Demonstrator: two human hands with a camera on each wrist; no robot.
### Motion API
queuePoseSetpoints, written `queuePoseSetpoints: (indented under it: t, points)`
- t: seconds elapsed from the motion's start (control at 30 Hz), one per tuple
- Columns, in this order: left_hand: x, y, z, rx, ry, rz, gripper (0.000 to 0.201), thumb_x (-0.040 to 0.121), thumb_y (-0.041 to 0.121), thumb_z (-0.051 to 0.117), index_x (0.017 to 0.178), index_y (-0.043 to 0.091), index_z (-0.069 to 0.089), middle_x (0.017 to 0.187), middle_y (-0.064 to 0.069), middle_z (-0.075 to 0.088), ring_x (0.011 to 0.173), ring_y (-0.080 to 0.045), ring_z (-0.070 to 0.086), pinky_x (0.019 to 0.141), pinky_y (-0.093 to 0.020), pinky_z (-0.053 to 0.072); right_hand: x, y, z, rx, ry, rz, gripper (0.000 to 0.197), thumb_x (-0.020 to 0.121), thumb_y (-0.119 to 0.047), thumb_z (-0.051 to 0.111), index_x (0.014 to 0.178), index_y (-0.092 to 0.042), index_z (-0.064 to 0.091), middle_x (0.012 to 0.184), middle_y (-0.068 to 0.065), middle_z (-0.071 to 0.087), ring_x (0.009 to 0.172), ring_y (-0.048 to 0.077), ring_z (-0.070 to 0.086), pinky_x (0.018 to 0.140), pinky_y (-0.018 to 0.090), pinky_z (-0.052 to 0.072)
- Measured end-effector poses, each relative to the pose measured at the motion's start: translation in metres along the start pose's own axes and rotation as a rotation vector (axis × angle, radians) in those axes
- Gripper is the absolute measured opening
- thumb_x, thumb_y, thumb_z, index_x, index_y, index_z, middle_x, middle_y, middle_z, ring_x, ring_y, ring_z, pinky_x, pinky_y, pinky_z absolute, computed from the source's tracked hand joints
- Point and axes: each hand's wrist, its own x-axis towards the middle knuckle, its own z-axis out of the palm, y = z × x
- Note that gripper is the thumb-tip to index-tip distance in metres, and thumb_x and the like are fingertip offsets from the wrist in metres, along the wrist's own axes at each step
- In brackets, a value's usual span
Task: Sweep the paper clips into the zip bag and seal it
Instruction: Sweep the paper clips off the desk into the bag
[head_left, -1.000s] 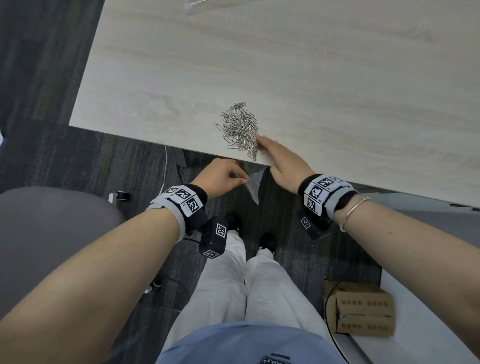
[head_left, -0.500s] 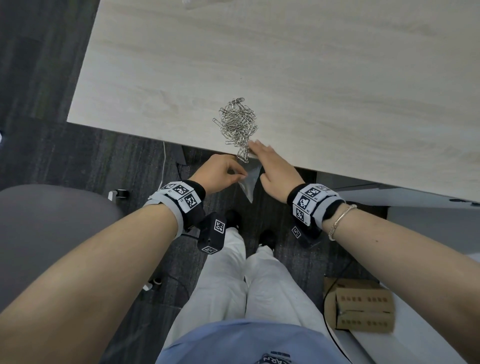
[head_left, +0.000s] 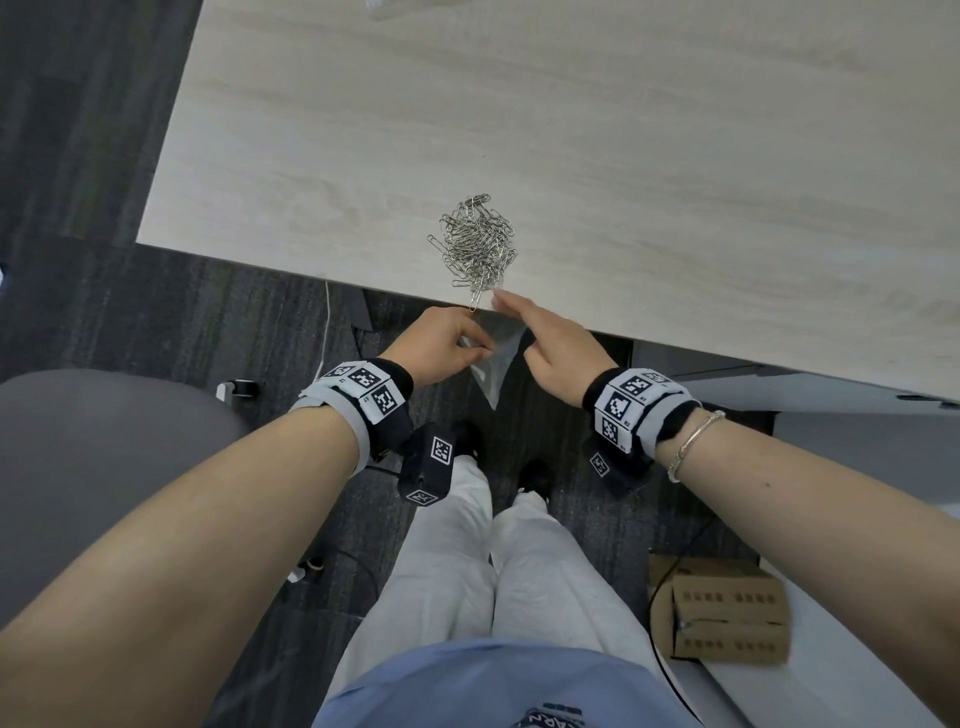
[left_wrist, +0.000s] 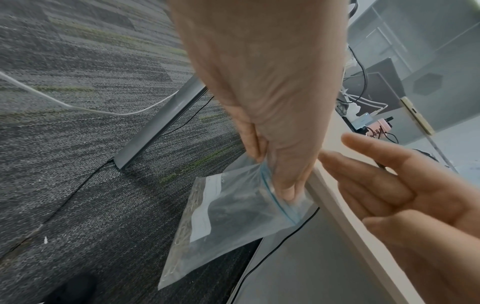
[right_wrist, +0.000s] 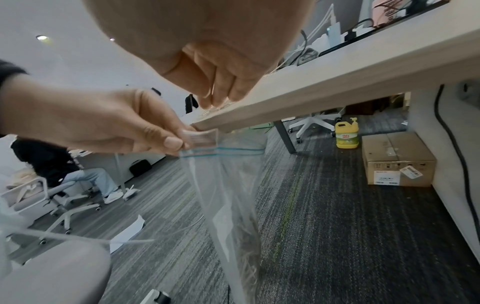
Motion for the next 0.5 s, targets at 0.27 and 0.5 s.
queuePoseSetpoints:
  t: [0.27,0.5]
  points:
    - [-0.004,-0.011,-0.005,-0.024,0.013,0.014,0.012,0.083,0.019,0.070,0.092,0.015,0.076,0.089,-0.004,0.069,0.082,-0.015,0.061,0.079,-0.034,0.050,0.025,-0.010,-0.014,-0.080,0.048,-0.053,0.074,0.078,0.004,0.038,0.146,-0.020,0.024,0.146,0.004,0.043,0.132,0.023,0.041,0.107,0.037,0.036]
    - [-0.004,-0.011,-0.006,-0.055,0.016,0.011,0.010,0.083,0.016,0.069,0.090,0.014,0.076,0.092,-0.003,0.070,0.086,-0.014,0.063,0.081,-0.026,0.048,0.022,-0.010,-0.008,-0.191,-0.068,-0.076,0.068,0.084,0.000,0.036,0.147,-0.021,0.021,0.149,0.005,0.036,0.134,0.023,0.039,0.106,0.040,0.037]
